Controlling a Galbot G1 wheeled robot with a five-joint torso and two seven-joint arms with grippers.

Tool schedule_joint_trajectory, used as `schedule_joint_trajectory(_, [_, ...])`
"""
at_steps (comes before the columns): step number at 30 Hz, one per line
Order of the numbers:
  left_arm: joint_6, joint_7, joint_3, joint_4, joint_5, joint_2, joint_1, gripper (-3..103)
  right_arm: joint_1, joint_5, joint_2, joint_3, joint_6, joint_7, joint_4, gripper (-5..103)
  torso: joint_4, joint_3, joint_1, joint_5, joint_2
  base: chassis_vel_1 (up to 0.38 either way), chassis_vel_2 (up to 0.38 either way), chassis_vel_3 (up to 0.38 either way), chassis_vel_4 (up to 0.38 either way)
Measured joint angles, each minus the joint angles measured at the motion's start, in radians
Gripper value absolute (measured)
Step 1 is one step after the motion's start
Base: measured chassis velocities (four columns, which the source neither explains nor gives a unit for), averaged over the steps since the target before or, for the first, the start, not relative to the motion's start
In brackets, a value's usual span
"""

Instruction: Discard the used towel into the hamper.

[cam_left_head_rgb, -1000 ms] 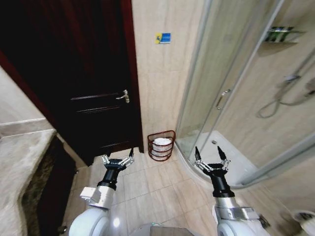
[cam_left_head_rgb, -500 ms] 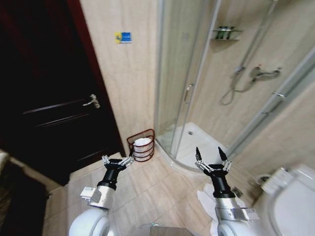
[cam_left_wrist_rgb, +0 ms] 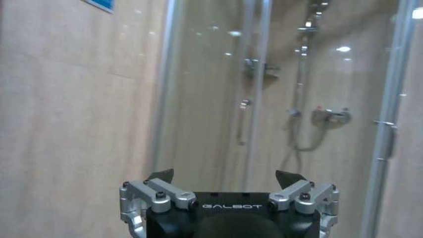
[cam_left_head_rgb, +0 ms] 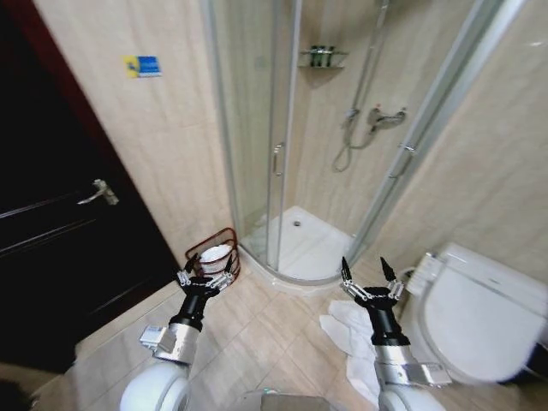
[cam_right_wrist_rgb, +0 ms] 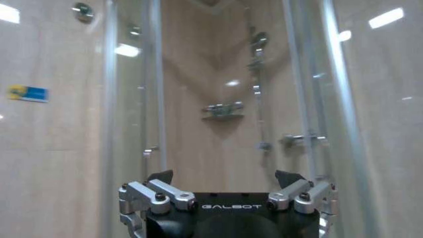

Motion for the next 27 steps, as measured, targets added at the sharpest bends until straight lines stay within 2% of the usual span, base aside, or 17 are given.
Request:
schedule_joint_trajectory(11, [0.000,0.000,0.000,0.000,0.000,0.000,0.000,100,-0.004,-0.010,0.005,-0.003,-0.012,0.049,0.010,100,0.0000,0.000,0.000,-0.0001,0.000,-0.128,-0.134,-0.124,-0.134])
schedule_joint_trajectory(16, [0.000,0.000,0.000,0.000,0.000,0.000,0.000,100,-0.006,-0.028,0.009,-0.008,-0.034,0.135,0.011,100,0.0000,0.000,0.000,0.0000,0.000,-0.126,-0.129,-0.126,-0.135])
schedule_joint_trajectory(19, [0.000,0.000,0.000,0.000,0.000,0.000,0.000,100,-0.008,0.013,0.009,0.003,-0.068,0.182,0.008,100,0.0001,0.000,0.000,-0.0002,0.000,-0.118,-0.111,-0.108,-0.123])
schedule_joint_trajectory(22, [0.000,0.000,0.000,0.000,0.000,0.000,0.000,100,-0.002,0.107,-0.013,0.022,-0.102,0.254,-0.066,100,0.0002,0.000,0.000,0.0001,0.000,-0.106,-0.131,-0.135,-0.119])
schedule_joint_trajectory(27, [0.000,0.000,0.000,0.000,0.000,0.000,0.000,100,-0.009,0.133,-0.014,0.027,-0.090,0.274,-0.144,100,-0.0001,0.000,0.000,0.0001,0.000,-0.137,-0.143,-0.143,-0.129])
